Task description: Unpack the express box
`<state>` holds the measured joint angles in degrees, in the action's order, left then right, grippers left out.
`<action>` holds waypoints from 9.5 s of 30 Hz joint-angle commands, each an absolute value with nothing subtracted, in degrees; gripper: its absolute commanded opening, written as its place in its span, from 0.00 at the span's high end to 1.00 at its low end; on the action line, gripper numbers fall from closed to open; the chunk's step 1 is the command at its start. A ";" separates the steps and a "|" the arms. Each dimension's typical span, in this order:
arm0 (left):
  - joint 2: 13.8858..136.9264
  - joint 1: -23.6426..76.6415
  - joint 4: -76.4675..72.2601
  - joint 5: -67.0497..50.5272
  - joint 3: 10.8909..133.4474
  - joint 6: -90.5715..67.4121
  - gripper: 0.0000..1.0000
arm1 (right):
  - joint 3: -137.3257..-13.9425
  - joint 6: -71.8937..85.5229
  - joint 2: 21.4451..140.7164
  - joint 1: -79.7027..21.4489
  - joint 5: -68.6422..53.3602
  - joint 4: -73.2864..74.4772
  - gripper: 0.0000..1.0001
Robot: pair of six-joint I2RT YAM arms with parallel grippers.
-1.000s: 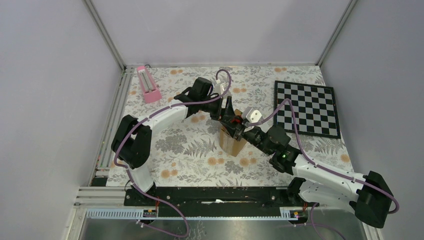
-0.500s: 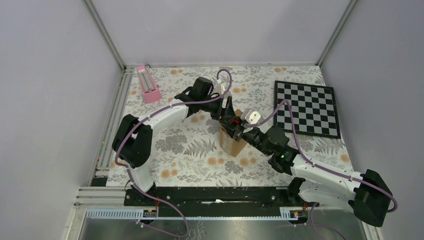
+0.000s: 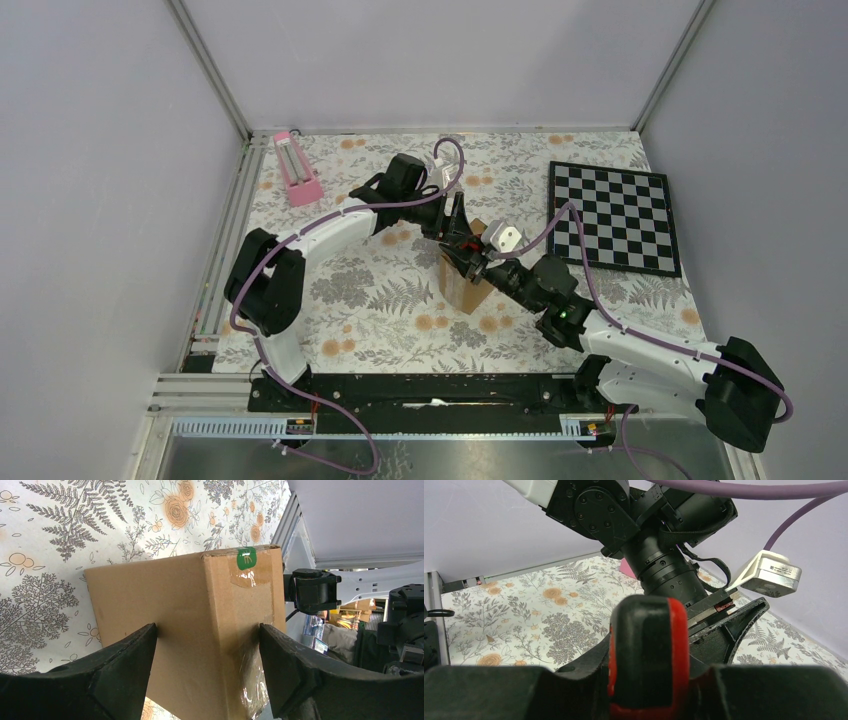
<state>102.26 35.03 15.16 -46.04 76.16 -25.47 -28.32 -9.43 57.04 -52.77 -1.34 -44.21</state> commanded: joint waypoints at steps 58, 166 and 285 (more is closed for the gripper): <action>109.65 35.16 32.62 -34.84 82.62 -13.19 0.36 | -25.90 -12.72 50.09 -55.99 4.31 -42.40 1.00; 122.51 42.18 42.78 -26.80 96.97 16.00 0.32 | -30.23 -7.72 36.83 -56.35 12.90 -14.79 1.00; 77.67 34.45 33.20 1.23 76.07 -28.14 0.26 | -40.58 10.68 75.54 -37.44 -2.76 -46.55 1.00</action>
<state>81.73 35.55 35.86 -2.72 75.33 -27.99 -37.82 10.39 76.14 -37.12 -3.73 -44.23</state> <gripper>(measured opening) 0.740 0.307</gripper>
